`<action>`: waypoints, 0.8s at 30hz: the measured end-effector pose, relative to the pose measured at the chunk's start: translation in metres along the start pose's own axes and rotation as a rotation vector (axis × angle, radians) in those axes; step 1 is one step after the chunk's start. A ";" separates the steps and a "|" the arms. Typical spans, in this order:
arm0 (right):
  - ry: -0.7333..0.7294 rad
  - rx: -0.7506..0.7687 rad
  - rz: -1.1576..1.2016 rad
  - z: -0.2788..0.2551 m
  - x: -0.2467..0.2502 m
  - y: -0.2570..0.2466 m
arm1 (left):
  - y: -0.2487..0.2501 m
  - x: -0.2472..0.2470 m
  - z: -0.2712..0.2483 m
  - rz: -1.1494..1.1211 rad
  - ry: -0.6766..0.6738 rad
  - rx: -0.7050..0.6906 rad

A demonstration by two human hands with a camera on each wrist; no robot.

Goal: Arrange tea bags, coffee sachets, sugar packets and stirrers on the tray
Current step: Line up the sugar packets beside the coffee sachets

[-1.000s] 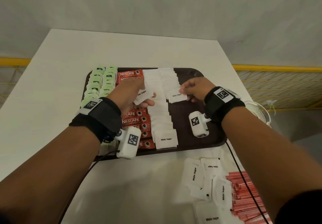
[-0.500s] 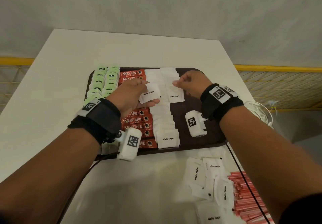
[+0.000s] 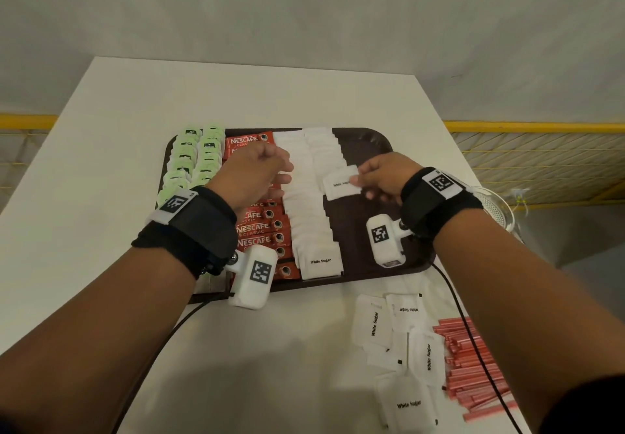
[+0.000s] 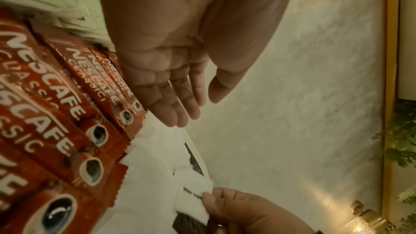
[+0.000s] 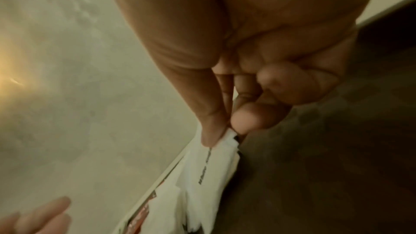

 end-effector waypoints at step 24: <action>0.078 0.288 -0.319 -0.154 0.000 0.005 | 0.017 -0.075 -0.098 0.265 -0.210 -0.109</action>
Point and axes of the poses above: each hand's wrist, its own z-axis towards the middle knuckle, its own x-axis out of the back of the hand, y = z × x, the point moved 6 cm from there along z, towards the middle knuckle, and after that the axes turned 6 degrees about -z, right-handed, at the moved point
